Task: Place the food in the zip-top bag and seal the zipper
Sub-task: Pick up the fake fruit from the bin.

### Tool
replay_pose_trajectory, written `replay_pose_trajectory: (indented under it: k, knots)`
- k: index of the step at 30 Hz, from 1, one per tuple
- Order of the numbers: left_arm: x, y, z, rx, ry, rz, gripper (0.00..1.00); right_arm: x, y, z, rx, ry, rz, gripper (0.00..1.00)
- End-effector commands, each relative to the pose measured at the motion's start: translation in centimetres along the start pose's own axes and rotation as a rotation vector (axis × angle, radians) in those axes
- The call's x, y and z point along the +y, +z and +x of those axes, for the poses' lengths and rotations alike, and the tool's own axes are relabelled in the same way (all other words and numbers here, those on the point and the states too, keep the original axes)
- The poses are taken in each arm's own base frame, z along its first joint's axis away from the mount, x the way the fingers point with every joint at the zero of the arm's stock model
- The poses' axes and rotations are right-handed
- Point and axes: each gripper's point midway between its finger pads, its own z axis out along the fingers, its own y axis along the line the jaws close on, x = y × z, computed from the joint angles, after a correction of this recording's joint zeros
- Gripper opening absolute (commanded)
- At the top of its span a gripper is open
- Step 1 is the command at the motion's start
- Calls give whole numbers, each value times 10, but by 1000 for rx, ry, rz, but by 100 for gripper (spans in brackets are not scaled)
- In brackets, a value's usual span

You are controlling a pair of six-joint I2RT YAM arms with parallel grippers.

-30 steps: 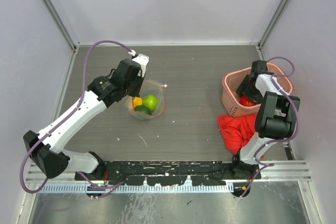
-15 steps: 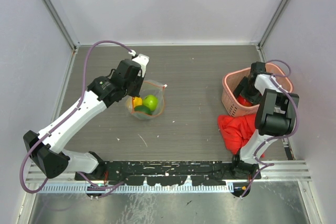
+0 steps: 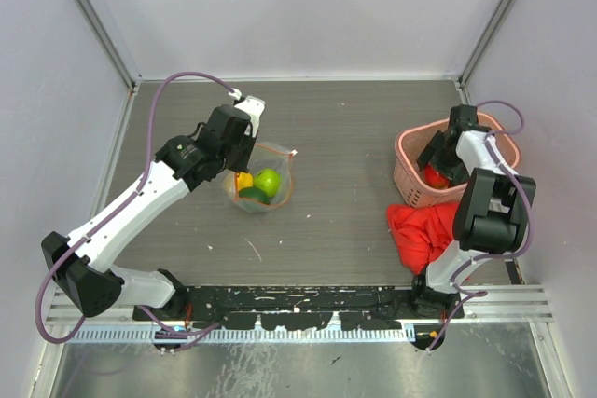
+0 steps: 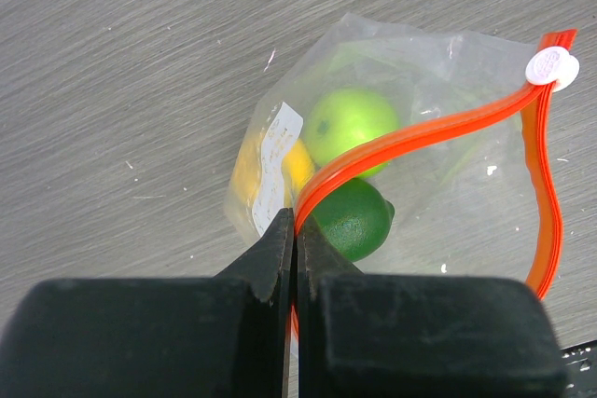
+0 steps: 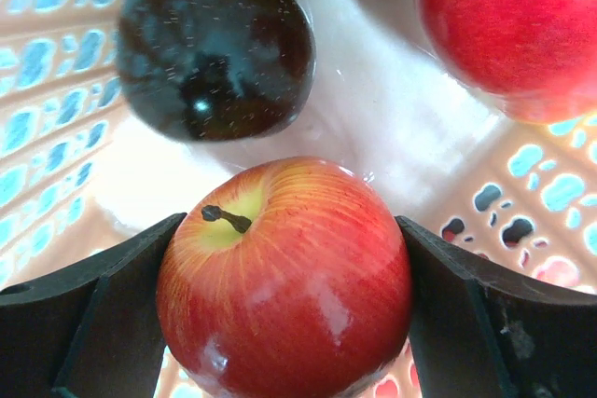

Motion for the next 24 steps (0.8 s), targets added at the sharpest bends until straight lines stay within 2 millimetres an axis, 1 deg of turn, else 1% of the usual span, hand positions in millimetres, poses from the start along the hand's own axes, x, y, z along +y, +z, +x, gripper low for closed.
replay_pose_trajectory:
  k: [1, 8, 12, 14, 17, 24]
  knots:
    - [-2, -9, -20, -86, -12, 20, 0, 6, -50, -35, -144, 31, -49, 49]
    - [-4, -8, -20, -84, -14, 31, 0, 3, -98, -48, -252, 63, -83, 46]
    - [-5, -8, -20, -85, -17, 35, 0, 10, -129, -52, -321, 66, -132, 44]
    - [-5, -8, -19, -81, -15, 37, 0, 18, -147, -53, -358, 52, -166, 44]
    - [-6, -8, -20, -82, -17, 40, 0, 36, -174, -50, -414, 4, -209, 44]
    - [-7, -8, -20, -82, -16, 43, 0, 87, -222, -31, -495, -120, -357, 44]
